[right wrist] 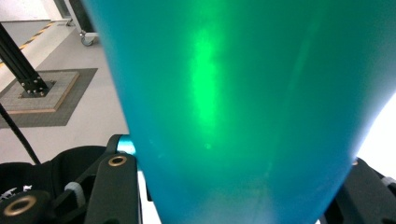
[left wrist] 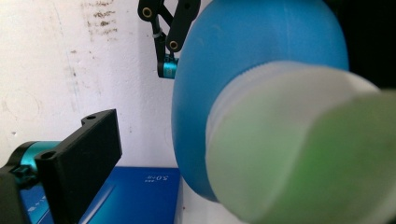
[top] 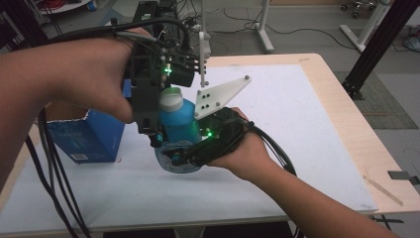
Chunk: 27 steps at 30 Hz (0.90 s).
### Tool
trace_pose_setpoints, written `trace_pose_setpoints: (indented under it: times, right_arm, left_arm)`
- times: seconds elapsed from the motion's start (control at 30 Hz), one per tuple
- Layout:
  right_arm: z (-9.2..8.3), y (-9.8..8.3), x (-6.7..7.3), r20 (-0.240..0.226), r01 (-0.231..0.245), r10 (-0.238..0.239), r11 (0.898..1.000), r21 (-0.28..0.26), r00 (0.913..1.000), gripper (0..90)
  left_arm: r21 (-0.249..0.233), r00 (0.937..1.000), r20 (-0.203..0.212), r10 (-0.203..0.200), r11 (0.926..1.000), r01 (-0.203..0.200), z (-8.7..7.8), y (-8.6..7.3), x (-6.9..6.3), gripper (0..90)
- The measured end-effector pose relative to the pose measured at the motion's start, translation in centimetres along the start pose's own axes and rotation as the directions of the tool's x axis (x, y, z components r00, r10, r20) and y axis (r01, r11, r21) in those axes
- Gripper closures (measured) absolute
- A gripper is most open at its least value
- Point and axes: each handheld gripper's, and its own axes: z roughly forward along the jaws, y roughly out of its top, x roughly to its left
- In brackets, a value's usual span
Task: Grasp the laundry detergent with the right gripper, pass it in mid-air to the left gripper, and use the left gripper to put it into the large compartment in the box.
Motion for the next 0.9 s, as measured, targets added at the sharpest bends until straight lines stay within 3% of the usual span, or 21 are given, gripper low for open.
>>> trace_pose_setpoints:
  times: [0.5, 0.7, 0.83, 0.9]
  right_arm:
    - [0.32, -0.08, -0.4, -0.016, -0.007, 0.007, 1.0, -0.001, 0.9998, 45.7]
    - [0.42, -0.11, -0.47, -0.024, -0.008, 0.008, 1.0, 0.0, 0.9997, 45.7]
    - [0.41, -0.09, -0.47, -0.025, -0.007, 0.006, 1.0, -0.006, 0.9997, 45.8]
    - [0.41, -0.09, -0.48, -0.026, -0.005, 0.005, 1.0, -0.007, 0.9997, 45.8]
  left_arm:
    - [-0.007, 0.9999, -0.012, -0.008, 0.9999, 0.008, 0.62, 0.43, -0.04, 1.7]
    - [-0.008, 0.9995, -0.009, -0.031, 0.9995, 0.031, 0.72, 0.66, -0.18, 1.8]
    - [-0.006, 0.9997, -0.014, -0.022, 0.9997, 0.022, 0.72, 0.76, -0.29, 3.5]
    - [-0.006, 0.9996, -0.013, -0.027, 0.9996, 0.027, 0.64, 0.76, -0.34, 9.8]
